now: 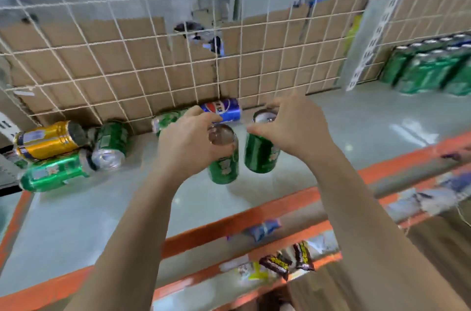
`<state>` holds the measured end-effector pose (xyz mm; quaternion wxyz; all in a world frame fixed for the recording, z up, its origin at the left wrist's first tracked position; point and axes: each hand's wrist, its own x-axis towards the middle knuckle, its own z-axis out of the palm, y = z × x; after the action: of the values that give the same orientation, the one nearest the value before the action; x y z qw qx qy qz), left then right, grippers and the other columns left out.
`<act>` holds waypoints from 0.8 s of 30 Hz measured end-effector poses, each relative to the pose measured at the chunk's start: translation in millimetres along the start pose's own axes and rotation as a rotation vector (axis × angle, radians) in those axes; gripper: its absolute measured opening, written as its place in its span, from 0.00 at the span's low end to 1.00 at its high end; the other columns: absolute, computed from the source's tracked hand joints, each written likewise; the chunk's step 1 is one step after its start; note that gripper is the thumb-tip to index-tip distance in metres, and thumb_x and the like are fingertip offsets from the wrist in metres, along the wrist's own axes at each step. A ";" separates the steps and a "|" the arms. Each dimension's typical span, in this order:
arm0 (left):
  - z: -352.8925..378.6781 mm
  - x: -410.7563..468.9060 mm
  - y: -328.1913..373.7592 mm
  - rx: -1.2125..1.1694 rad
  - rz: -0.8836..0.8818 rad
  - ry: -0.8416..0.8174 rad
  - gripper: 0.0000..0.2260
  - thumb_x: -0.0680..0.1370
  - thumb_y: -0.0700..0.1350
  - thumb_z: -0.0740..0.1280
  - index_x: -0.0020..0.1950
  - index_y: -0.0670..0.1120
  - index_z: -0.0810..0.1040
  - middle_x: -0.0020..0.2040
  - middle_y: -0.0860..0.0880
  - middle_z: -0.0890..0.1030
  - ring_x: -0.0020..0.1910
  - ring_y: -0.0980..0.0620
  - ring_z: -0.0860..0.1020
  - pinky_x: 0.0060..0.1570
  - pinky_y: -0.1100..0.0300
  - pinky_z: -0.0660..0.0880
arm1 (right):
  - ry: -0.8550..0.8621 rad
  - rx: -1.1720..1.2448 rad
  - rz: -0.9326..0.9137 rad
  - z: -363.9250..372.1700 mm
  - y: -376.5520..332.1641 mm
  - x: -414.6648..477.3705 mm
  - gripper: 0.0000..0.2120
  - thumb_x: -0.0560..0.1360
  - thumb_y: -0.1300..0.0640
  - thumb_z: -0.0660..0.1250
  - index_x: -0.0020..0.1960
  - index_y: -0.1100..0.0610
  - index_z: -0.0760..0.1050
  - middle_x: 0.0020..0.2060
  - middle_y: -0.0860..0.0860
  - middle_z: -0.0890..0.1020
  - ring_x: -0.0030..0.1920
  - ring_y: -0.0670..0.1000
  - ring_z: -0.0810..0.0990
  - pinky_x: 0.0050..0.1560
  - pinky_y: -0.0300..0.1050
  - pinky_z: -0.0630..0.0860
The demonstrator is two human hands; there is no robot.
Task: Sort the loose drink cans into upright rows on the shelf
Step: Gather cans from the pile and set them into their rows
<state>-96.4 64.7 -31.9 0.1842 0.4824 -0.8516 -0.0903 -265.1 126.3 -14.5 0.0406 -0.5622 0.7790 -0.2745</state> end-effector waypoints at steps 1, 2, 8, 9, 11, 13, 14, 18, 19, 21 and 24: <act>6.0 4.7 15.4 -0.012 0.036 0.002 0.26 0.67 0.62 0.71 0.62 0.55 0.75 0.53 0.52 0.73 0.53 0.47 0.76 0.45 0.57 0.70 | 0.022 0.011 0.024 -8.9 13.5 -4.0 0.12 0.64 0.40 0.72 0.35 0.47 0.75 0.39 0.49 0.75 0.44 0.55 0.76 0.42 0.45 0.70; 11.7 8.9 28.6 -0.021 0.066 0.004 0.26 0.66 0.62 0.71 0.61 0.55 0.76 0.53 0.53 0.73 0.52 0.47 0.76 0.45 0.57 0.70 | 0.038 0.007 0.042 -15.4 26.9 -6.2 0.14 0.64 0.39 0.72 0.40 0.49 0.78 0.41 0.50 0.77 0.46 0.56 0.77 0.44 0.47 0.73; 56.7 41.2 142.6 -0.088 0.276 -0.041 0.26 0.67 0.61 0.72 0.63 0.56 0.74 0.58 0.53 0.78 0.58 0.49 0.75 0.52 0.55 0.71 | 0.132 -0.068 0.178 -76.7 130.7 -17.7 0.26 0.64 0.38 0.71 0.50 0.58 0.79 0.47 0.55 0.80 0.48 0.57 0.79 0.46 0.47 0.75; 65.3 45.4 163.1 -0.101 0.293 -0.050 0.26 0.67 0.60 0.72 0.63 0.56 0.73 0.58 0.54 0.77 0.58 0.49 0.74 0.51 0.56 0.69 | 0.130 -0.086 0.188 -88.7 148.5 -19.2 0.25 0.65 0.38 0.71 0.51 0.57 0.78 0.47 0.54 0.79 0.49 0.56 0.78 0.47 0.47 0.74; 85.9 55.2 207.8 -0.145 0.316 -0.051 0.25 0.67 0.59 0.72 0.63 0.57 0.73 0.59 0.55 0.77 0.59 0.50 0.74 0.50 0.58 0.67 | 0.135 -0.113 0.200 -117.1 186.5 -19.3 0.24 0.65 0.39 0.71 0.53 0.55 0.78 0.47 0.52 0.76 0.51 0.56 0.76 0.47 0.45 0.72; 105.4 63.5 247.9 -0.202 0.340 -0.049 0.24 0.67 0.59 0.72 0.62 0.57 0.74 0.59 0.56 0.76 0.58 0.51 0.74 0.48 0.60 0.65 | 0.156 -0.137 0.224 -140.7 222.0 -18.5 0.23 0.66 0.40 0.71 0.53 0.55 0.77 0.48 0.52 0.72 0.51 0.56 0.76 0.46 0.44 0.69; 114.2 67.8 267.1 -0.234 0.348 -0.043 0.23 0.67 0.59 0.72 0.61 0.57 0.74 0.59 0.56 0.76 0.58 0.51 0.74 0.48 0.60 0.66 | 0.171 -0.154 0.239 -151.3 239.2 -17.9 0.24 0.66 0.40 0.71 0.53 0.55 0.77 0.50 0.53 0.72 0.51 0.56 0.76 0.46 0.44 0.69; 144.5 90.0 335.2 -0.316 0.377 -0.044 0.23 0.67 0.58 0.73 0.60 0.54 0.75 0.55 0.54 0.77 0.53 0.52 0.75 0.47 0.60 0.67 | 0.207 -0.206 0.286 -187.3 306.3 -12.5 0.25 0.65 0.39 0.71 0.54 0.55 0.78 0.53 0.55 0.73 0.50 0.57 0.77 0.44 0.45 0.69; 150.5 95.4 348.7 -0.328 0.382 -0.059 0.23 0.67 0.58 0.73 0.60 0.54 0.75 0.53 0.54 0.77 0.52 0.52 0.75 0.47 0.60 0.67 | 0.206 -0.213 0.299 -194.3 320.8 -11.0 0.25 0.65 0.39 0.71 0.54 0.55 0.77 0.54 0.55 0.74 0.50 0.57 0.77 0.44 0.44 0.69; 163.2 109.9 375.7 -0.355 0.402 -0.071 0.23 0.67 0.59 0.73 0.59 0.53 0.76 0.49 0.55 0.76 0.50 0.52 0.75 0.47 0.57 0.70 | 0.199 -0.215 0.311 -206.7 352.1 -4.5 0.28 0.66 0.38 0.71 0.59 0.53 0.75 0.56 0.54 0.75 0.52 0.56 0.77 0.44 0.44 0.68; 182.3 131.8 407.0 -0.336 0.412 -0.103 0.24 0.67 0.60 0.73 0.60 0.53 0.76 0.49 0.55 0.77 0.51 0.50 0.77 0.49 0.55 0.73 | 0.195 -0.191 0.324 -216.2 392.0 8.4 0.30 0.66 0.40 0.71 0.64 0.52 0.72 0.59 0.54 0.73 0.53 0.56 0.77 0.44 0.44 0.69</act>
<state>-551.9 158.6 -34.1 0.2326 0.2564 -0.9131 -0.2153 -683.2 286.4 -15.1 -0.0450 -0.4018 0.8818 -0.2427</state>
